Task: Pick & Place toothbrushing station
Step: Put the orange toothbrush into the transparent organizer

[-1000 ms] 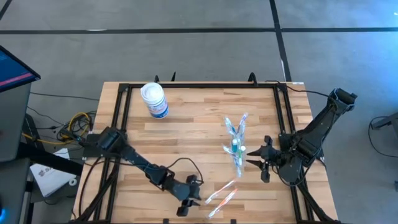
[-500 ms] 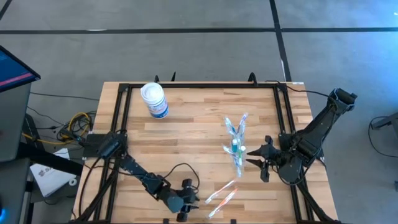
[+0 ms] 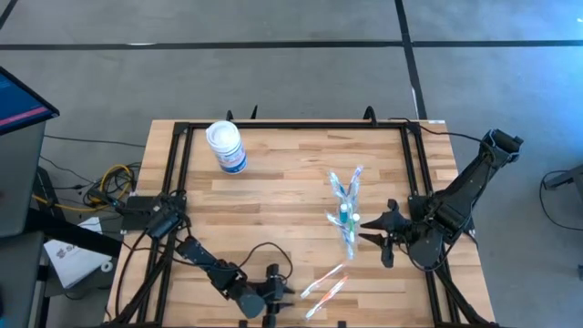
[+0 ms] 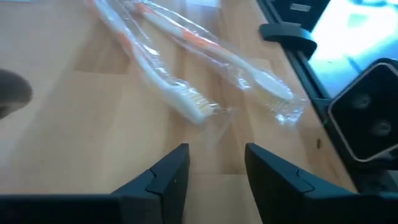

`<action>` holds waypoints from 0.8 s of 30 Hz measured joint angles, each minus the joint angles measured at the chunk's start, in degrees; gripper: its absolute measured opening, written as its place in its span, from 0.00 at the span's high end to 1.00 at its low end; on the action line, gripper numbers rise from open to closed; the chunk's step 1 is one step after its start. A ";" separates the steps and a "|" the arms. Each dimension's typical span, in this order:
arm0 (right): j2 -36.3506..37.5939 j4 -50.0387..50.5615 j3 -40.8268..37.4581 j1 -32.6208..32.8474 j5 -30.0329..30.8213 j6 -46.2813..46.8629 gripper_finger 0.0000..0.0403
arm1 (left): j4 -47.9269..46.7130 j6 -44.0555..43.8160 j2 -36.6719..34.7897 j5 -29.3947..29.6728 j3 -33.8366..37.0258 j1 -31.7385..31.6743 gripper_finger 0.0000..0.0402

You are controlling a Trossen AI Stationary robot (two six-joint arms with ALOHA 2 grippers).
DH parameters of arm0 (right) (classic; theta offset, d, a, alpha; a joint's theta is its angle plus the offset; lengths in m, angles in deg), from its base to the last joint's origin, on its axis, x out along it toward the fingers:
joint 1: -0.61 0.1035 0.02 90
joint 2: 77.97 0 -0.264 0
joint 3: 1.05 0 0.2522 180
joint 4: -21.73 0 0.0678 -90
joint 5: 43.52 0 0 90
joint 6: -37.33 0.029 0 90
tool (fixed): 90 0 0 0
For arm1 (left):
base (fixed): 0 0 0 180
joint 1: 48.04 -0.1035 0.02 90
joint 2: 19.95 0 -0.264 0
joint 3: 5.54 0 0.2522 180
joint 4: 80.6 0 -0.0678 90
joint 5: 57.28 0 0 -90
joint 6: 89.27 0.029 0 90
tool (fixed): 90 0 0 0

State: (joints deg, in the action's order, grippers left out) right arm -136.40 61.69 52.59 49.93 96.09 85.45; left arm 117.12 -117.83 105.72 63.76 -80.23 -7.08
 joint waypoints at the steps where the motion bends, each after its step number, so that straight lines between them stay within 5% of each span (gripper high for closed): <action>1: 0.00 -0.08 0.00 0.00 0.13 0.00 0.71 | -0.04 0.00 0.00 0.58 0.00 -0.04 0.62; 8: 0.00 -1.29 0.00 0.02 1.43 -0.01 0.71 | 1.07 0.02 0.22 5.01 0.22 -0.52 0.68; 24: 0.00 -1.35 -0.02 0.04 1.46 -0.02 0.71 | 4.22 1.28 0.20 -0.59 0.20 -1.67 0.68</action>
State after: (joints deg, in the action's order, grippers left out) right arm -136.40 60.33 52.57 49.97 97.55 85.43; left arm 121.34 -116.55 105.92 63.17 -80.03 -8.75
